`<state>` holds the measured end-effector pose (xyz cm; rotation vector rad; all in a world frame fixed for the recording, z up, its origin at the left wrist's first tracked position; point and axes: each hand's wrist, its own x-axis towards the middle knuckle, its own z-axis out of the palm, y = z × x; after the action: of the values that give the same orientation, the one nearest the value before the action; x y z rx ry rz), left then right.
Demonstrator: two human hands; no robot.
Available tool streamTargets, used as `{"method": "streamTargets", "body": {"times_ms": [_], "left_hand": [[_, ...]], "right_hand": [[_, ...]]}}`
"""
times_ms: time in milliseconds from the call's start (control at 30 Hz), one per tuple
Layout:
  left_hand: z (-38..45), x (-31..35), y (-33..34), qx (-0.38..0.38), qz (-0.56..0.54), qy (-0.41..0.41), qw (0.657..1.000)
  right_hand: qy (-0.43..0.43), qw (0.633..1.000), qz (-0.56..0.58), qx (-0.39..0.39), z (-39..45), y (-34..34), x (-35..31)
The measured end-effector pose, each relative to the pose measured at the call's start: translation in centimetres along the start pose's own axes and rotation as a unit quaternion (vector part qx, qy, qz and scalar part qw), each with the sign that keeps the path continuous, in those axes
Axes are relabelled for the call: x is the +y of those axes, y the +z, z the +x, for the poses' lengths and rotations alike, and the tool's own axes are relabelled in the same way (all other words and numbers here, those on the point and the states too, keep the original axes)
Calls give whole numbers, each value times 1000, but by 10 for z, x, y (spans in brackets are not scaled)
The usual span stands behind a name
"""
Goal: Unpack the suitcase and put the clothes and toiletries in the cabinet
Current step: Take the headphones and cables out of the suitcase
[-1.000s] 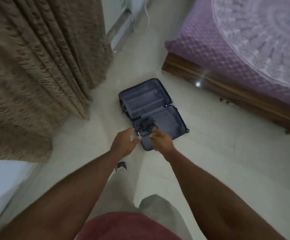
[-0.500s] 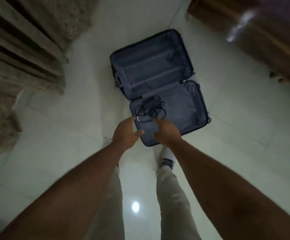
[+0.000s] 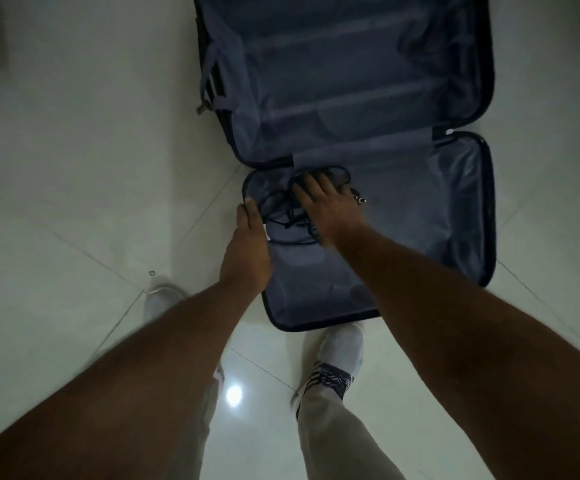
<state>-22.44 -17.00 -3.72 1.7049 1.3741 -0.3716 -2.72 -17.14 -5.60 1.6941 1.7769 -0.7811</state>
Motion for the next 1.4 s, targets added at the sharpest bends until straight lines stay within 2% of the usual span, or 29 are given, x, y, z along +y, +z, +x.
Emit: {"method": "streamTargets", "body": {"times_ms": [133, 300, 400, 500, 600, 700, 767, 867, 1067, 1167, 1267, 1333, 1400], "left_hand": [[4, -14, 12, 20, -22, 11, 1000], [3, -12, 9, 15, -29, 13, 999], [3, -12, 9, 9, -23, 6, 1000], [4, -14, 11, 9, -15, 7, 1000], [5, -15, 13, 9, -16, 9, 1000], [5, -15, 15, 18, -13, 7, 1000], [6, -15, 17, 25, -14, 5, 1000], [6, -15, 18, 32, -12, -2, 999], [5, -14, 15, 35, -11, 1, 999], [0, -13, 9, 27, -53, 3, 998], [-15, -6, -7, 6, -89, -34, 995], [-37, 5, -23, -5, -92, -57, 994], [-67, 23, -45, 4, -142, -63, 988]], "right_hand": [[37, 999, -20, 5, 20, 21, -8], [76, 996, -25, 47, 25, 44, -15], [112, 990, 23, 79, 19, 56, -19], [149, 983, 111, 14, 13, 63, -22], [136, 984, 114, -25, 1, 69, -23], [123, 991, 41, -18, -10, 83, -22], [129, 991, 33, 6, -14, 92, -23], [139, 987, 71, 25, -15, 100, -28], [146, 976, 162, 6, -11, 92, -33], [190, 943, 272, 2, -16, 76, -30], [222, 869, 441, 28, -38, 47, -28], [228, 818, 527, 45, -62, 21, -29], [224, 768, 598, 56, -93, -11, -30]]}}
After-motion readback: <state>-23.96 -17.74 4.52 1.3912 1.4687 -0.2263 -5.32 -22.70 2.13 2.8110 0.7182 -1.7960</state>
